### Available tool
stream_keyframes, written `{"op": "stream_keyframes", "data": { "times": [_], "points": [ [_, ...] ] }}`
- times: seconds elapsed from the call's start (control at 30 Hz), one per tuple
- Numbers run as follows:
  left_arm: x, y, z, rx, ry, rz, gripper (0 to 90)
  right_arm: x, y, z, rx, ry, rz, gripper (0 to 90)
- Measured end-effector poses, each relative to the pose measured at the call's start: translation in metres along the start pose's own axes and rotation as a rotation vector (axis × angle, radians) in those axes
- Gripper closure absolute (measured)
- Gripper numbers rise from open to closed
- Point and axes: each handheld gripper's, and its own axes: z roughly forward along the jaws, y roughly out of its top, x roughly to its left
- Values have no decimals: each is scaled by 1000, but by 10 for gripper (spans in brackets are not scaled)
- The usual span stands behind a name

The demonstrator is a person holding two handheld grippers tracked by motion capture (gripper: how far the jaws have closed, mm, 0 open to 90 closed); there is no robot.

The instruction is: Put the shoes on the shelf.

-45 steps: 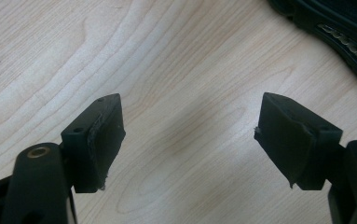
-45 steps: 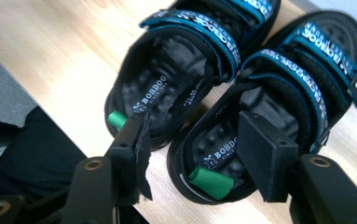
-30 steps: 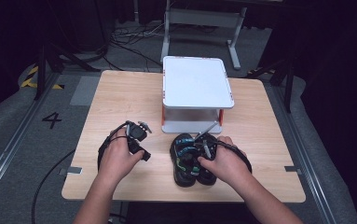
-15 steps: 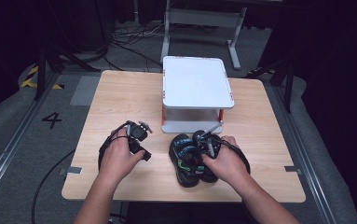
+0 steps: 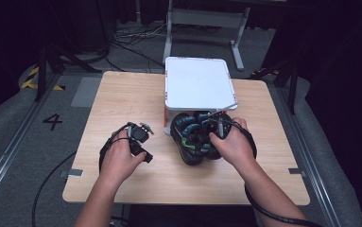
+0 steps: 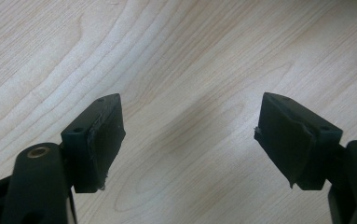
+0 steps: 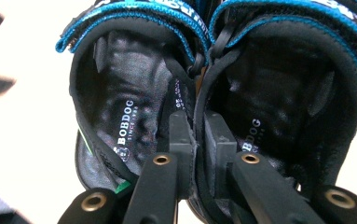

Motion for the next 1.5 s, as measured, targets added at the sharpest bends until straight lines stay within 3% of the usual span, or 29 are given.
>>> {"op": "stream_keyframes", "data": {
  "times": [0.27, 0.43, 0.8, 1.0, 1.07, 1.13, 1.2, 1.33, 1.5],
  "points": [
    [2, -2, -1, -8, -6, -6, 237, -15, 33, 26, -45, -65, 68, 839],
    [3, -3, -2, -7, -7, -11, 237, -22, 43, 42, -72, -115, 103, 838],
    [2, -3, 0, -8, -16, -8, 237, -21, 49, 62, -174, -183, 151, 838],
    [2, -3, 0, -5, -13, -4, 237, -20, 46, 67, -239, -244, 137, 831],
    [2, -3, -1, -6, -12, -8, 237, -20, 45, 68, -278, -247, 116, 682],
    [1, -3, -2, -9, -12, -9, 237, -22, 44, 70, -330, -220, 85, 534],
    [1, -2, -1, -11, -9, -2, 237, -25, 42, 70, -347, -236, 42, 464],
    [0, 0, 0, -10, -11, 0, 236, -32, 36, 64, -345, -188, 38, 399],
    [-3, 8, 0, -17, -7, 11, 232, -35, 26, 39, -375, -160, -17, 379]
  ]
}}
